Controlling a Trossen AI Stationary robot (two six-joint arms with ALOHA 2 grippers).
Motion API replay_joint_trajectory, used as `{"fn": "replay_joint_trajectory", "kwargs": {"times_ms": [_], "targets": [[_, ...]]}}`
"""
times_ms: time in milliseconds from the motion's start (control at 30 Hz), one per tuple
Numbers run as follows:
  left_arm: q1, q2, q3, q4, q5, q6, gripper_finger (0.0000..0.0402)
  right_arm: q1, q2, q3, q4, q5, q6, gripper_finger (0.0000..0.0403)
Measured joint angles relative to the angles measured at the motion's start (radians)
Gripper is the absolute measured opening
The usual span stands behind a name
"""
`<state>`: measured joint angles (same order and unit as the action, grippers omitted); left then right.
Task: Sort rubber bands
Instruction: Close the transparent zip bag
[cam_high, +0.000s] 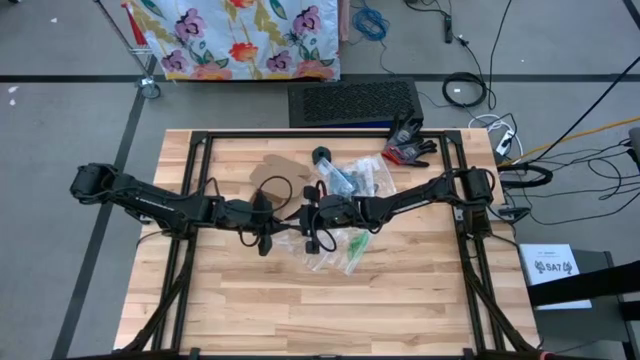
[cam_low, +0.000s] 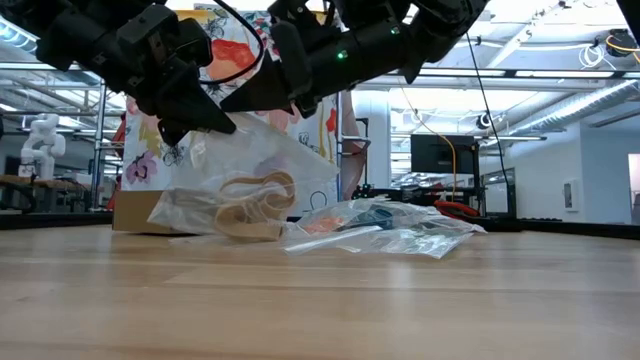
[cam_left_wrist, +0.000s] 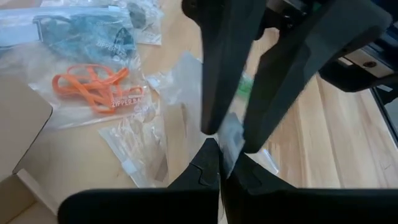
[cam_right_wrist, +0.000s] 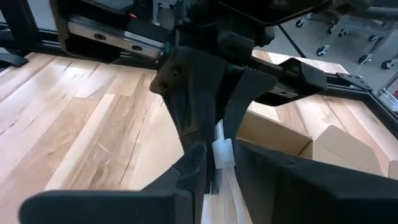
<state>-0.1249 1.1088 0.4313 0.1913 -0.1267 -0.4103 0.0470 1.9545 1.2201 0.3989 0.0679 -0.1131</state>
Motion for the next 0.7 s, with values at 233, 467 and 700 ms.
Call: {"fn": "replay_joint_trajectory", "kwargs": {"times_ms": [233,467,700], "targets": [[0.000,0.000,0.000,0.006,0.000,0.006,0.0000,0.000,0.000,0.000,0.000,0.000,-0.001,0.0046],[0.000,0.000,0.000,0.006,-0.002,0.006,0.0000,0.000,-0.001,0.000,-0.020,0.002,-0.001,0.0027],[0.000,-0.004,-0.001,0.006,-0.018,0.006,0.0000,-0.001,-0.009,0.002,-0.080,0.006,0.020,0.0026]]}}
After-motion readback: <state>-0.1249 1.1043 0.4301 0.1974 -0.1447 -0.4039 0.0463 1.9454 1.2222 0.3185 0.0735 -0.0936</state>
